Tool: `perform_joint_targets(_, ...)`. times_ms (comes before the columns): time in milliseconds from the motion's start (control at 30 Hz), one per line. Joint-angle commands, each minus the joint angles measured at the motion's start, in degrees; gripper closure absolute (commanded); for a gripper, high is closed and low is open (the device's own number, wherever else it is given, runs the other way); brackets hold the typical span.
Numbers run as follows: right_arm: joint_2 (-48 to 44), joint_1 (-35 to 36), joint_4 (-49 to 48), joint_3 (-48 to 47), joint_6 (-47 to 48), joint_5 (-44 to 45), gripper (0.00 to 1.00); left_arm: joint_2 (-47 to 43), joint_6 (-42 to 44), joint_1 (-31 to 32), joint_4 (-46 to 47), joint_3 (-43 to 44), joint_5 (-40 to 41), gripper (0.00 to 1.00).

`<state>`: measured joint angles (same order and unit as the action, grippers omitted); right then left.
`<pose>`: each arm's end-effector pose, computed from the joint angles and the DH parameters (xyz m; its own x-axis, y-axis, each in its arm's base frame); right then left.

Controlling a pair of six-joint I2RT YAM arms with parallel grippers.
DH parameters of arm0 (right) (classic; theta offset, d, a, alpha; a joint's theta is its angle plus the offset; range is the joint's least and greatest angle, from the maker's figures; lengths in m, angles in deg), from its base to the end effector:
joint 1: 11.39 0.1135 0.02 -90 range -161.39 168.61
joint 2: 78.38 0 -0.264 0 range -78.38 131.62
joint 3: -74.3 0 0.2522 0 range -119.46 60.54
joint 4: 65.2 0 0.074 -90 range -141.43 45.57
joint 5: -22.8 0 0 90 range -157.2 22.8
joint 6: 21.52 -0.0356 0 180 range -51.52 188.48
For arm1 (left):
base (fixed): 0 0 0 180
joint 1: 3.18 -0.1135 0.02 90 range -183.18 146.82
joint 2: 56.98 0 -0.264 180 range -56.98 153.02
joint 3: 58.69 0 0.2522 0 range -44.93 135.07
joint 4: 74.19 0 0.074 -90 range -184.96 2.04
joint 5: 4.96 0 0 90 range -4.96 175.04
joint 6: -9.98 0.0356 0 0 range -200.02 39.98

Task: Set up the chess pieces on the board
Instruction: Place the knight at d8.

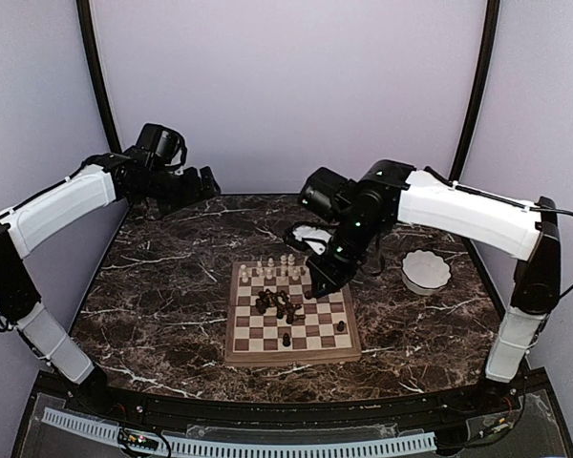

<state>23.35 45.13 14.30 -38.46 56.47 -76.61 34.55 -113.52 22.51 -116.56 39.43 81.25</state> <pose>0.1944 0.3045 0.3187 -0.6800 -0.6561 -0.3273 -0.7304 0.6448 0.2251 0.3292 -0.1610 0.3423 -0.7048 -0.2721 -0.6552 0.1102 0.8703 -0.4800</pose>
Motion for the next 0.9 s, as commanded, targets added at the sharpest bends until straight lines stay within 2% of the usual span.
perform_joint_targets(0, 4.47, 3.37, 11.74, -2.96, 0.14, 3.44, 0.98, -3.64, 0.25, 0.07, -11.28, -1.66, 24.48, 0.01)
perform_joint_targets(133, 6.56, 4.72, 13.58, -2.52, -1.29, 3.3, 0.98, -5.38, 0.83, -0.74, -10.96, -4.71, 23.68, 0.02)
perform_joint_targets(167, 6.93, 5.05, 14.03, -2.47, -1.46, 3.26, 0.98, -6.38, 1.82, -0.73, -9.09, -5.29, 21.58, 0.05)
perform_joint_targets(233, 7.35, 5.25, 14.14, -1.91, -1.86, 3.01, 0.98, -7.35, 4.94, -0.73, -6.94, -6.28, 18.57, 0.2)
perform_joint_targets(300, 8.05, 5.31, 14.23, -0.76, -1.94, 2.42, 0.98, -7.9, 5.67, -0.73, -6.52, -6.61, 17.18, 0.23)
perform_joint_targets(633, 12.94, 5.71, 15.38, -1.08, -3.81, 4.13, 0.97, -9.31, 4.81, -0.74, -4.74, -8.72, 11.2, 0.31)
perform_joint_targets(867, 15.07, 5.74, 15.34, -0.93, -4.03, 4.99, 0.96, -10.0, 4.67, -0.73, -4.17, -9.48, 10.0, 0.32)
